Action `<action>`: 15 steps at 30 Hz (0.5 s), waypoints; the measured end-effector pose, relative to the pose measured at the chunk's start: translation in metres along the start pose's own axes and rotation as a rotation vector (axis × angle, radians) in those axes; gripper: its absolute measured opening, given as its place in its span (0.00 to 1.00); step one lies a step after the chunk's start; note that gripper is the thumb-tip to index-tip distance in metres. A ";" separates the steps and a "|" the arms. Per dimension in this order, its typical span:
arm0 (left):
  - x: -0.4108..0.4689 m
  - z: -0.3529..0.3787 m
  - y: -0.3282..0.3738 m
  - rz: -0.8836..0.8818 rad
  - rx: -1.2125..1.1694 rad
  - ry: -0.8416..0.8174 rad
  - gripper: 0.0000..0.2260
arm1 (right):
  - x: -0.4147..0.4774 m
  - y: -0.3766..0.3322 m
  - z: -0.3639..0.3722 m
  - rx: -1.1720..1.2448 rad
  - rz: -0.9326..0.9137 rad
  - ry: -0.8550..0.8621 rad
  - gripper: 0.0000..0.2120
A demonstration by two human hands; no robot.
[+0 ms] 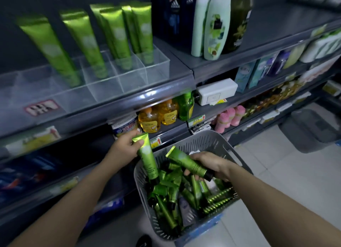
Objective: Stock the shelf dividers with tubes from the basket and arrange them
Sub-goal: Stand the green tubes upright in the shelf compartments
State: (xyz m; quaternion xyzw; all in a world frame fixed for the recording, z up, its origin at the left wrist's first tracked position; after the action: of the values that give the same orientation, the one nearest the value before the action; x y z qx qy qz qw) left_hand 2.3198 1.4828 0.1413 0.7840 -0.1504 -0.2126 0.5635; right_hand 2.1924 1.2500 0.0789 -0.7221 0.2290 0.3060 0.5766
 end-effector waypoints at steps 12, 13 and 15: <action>-0.043 -0.087 0.083 0.183 -0.057 0.168 0.06 | -0.051 -0.139 0.051 0.142 -0.533 -0.026 0.07; -0.046 -0.094 0.091 0.204 -0.074 0.184 0.06 | -0.055 -0.150 0.055 0.124 -0.575 -0.005 0.07; -0.051 -0.109 0.109 0.252 -0.090 0.211 0.07 | -0.064 -0.171 0.063 0.075 -0.654 0.064 0.03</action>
State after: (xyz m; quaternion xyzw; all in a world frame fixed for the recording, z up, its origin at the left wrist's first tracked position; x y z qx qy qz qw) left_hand 2.3306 1.5614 0.2830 0.7508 -0.1777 -0.0632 0.6330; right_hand 2.2529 1.3494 0.2329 -0.7449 0.0141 0.0731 0.6630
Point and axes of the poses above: each hand's wrist, its own x-axis towards the middle knuckle, its own z-axis out of the palm, y = z × x, the point moved 1 cm from there along x, towards the middle knuckle, and after that the axes turned 13 degrees about -x, right-handed, at the moved point
